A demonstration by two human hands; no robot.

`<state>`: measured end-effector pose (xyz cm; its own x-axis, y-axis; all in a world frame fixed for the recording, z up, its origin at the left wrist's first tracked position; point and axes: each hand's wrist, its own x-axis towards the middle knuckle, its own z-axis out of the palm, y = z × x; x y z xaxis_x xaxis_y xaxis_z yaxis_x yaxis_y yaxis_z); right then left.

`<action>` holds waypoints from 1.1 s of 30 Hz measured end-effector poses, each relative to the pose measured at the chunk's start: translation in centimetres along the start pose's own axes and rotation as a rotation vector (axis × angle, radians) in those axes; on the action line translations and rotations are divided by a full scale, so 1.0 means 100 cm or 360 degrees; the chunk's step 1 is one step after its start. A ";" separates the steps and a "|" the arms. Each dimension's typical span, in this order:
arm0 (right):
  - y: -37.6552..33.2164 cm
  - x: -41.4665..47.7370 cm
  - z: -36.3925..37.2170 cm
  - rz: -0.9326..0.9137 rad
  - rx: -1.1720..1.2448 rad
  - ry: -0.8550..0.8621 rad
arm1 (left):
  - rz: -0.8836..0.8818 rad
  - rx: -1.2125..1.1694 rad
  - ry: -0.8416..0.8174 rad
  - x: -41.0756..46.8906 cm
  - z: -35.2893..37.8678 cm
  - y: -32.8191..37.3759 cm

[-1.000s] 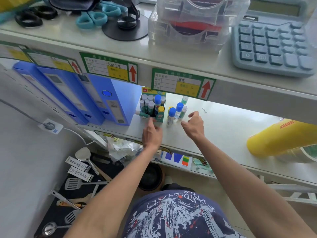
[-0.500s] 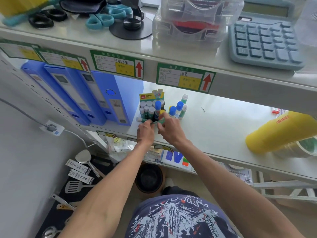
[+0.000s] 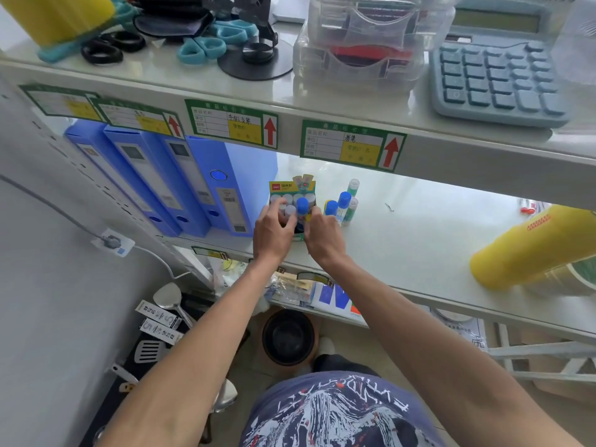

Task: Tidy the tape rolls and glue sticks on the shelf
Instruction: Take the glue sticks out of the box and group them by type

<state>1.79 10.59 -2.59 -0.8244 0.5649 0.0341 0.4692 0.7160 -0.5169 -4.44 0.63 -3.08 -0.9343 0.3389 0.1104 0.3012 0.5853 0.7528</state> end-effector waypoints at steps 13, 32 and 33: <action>-0.003 0.009 -0.009 0.0170 -0.0026 -0.0115 | 0.0132 -0.0069 -0.0060 0.026 -0.006 0.036; 0.052 -0.018 -0.062 0.0142 0.0497 0.0617 | 0.0253 -0.0396 -0.0133 -0.029 0.005 0.039; 0.056 -0.019 -0.063 0.0161 0.0504 0.0642 | 0.0237 -0.0388 -0.0170 -0.029 0.012 0.037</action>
<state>8.01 16.13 -0.15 -0.5631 0.7826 0.2656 0.3699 0.5260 -0.7658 -0.39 2.73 -1.36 -0.8540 0.4909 0.1722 0.3670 0.3339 0.8683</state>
